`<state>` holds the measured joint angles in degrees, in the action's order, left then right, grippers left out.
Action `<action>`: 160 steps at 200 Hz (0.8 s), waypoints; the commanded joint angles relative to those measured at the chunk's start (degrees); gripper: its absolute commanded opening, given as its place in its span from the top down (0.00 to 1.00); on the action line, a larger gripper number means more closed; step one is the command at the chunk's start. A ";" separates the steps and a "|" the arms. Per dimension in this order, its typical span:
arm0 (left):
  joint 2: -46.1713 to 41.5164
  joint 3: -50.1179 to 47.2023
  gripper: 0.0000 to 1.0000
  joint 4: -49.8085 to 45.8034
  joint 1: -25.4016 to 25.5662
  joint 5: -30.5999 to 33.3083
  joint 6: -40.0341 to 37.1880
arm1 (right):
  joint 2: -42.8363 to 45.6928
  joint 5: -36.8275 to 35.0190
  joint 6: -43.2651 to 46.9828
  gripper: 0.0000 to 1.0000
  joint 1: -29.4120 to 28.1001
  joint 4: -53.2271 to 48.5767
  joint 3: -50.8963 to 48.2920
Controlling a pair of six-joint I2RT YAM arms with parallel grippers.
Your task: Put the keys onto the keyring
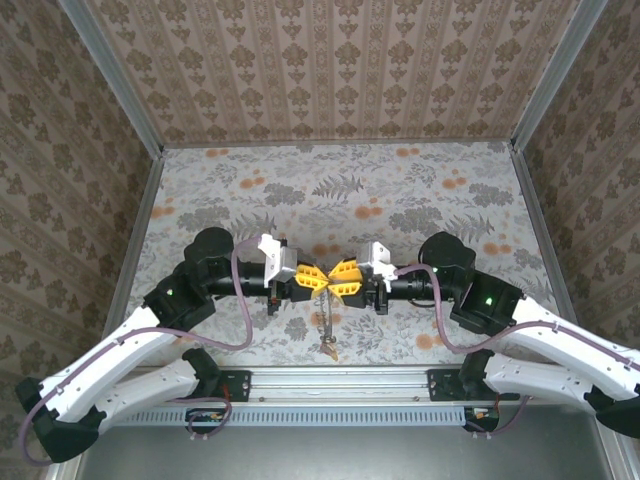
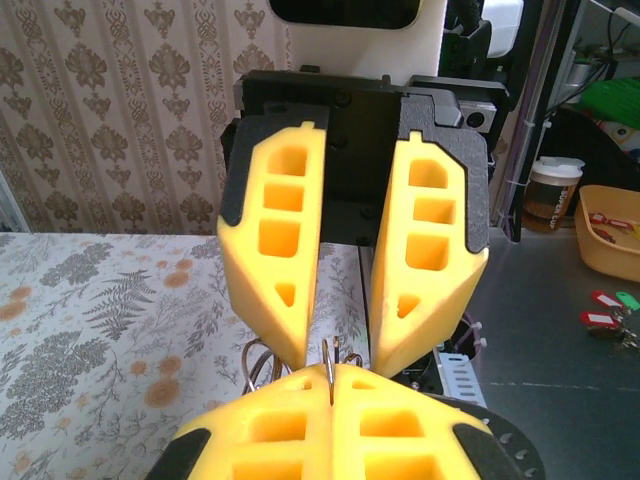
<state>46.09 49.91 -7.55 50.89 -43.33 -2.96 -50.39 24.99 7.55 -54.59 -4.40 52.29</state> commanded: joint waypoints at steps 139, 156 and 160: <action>-2.58 1.86 1.00 0.67 -0.27 -1.16 -0.55 | -0.67 0.49 -1.29 0.78 0.82 0.21 1.17; -2.49 1.89 1.00 0.87 -0.28 -1.40 -0.55 | -0.50 0.91 -0.75 0.78 0.89 -0.39 0.81; -2.49 1.90 1.00 0.87 -0.29 -1.42 -0.55 | -0.41 1.36 -0.60 0.78 0.89 -0.34 0.61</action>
<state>45.08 49.91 -8.62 50.63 -43.29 -2.98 -51.29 25.56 5.85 -54.00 -3.46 52.47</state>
